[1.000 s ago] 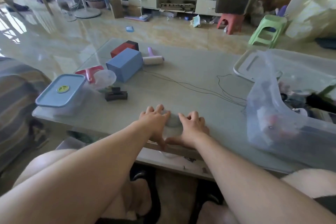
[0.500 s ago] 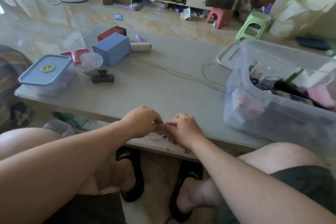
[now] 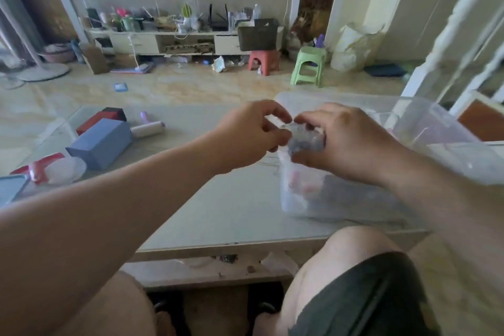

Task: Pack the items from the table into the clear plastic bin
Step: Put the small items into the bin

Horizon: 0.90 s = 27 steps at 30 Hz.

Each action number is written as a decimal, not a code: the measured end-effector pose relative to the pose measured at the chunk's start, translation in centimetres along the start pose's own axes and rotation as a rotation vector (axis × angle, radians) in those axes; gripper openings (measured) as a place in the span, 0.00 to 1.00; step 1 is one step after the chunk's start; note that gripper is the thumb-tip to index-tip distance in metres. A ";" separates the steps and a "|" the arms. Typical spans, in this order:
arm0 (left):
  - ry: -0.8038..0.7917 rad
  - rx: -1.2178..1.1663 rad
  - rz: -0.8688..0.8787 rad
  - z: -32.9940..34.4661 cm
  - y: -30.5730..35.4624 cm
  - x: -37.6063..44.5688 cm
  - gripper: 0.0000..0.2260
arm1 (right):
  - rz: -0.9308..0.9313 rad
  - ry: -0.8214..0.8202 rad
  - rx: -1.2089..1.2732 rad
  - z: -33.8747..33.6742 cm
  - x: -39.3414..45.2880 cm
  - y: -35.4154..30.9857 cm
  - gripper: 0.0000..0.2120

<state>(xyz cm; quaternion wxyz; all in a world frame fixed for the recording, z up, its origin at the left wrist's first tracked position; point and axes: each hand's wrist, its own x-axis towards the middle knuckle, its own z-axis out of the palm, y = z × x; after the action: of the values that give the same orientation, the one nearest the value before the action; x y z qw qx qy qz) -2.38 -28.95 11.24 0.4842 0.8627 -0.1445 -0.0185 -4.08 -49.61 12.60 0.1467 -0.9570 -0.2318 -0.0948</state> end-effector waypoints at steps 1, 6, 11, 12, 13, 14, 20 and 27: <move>0.008 0.067 0.050 1.0 0.9 1.5 0.07 | 0.041 0.010 -0.017 -0.8 0.3 1.5 0.32; -0.103 0.646 0.133 5.3 0.5 7.2 0.11 | 0.313 -0.204 0.077 1.0 2.7 7.4 0.19; -0.345 0.879 0.163 6.8 -1.8 7.0 0.18 | 0.344 -0.351 0.341 5.6 3.4 9.5 0.11; -0.323 0.825 0.173 6.5 -2.2 6.7 0.18 | 0.341 -0.314 0.369 5.7 3.3 9.5 0.16; -0.288 0.770 0.206 6.1 -2.5 6.2 0.17 | 0.339 -0.289 0.361 5.4 2.9 9.1 0.18; -0.258 0.729 0.257 5.4 -2.8 5.6 0.17 | 0.333 -0.240 0.353 5.3 2.6 9.3 0.15; -0.118 0.607 0.308 -1.9 -7.1 0.3 0.13 | 0.211 0.232 0.119 6.6 1.8 8.0 0.15; 0.125 0.640 -0.026 -10.9 -15.4 -6.8 0.14 | -0.077 0.210 0.402 10.8 8.2 -10.9 0.11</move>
<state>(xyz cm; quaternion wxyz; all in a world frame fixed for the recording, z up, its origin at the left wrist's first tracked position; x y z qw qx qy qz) -3.49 -10.58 3.36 0.1962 0.9724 -0.1019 0.0747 -0.78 -33.47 7.11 0.3541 -0.8839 -0.2657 -0.1511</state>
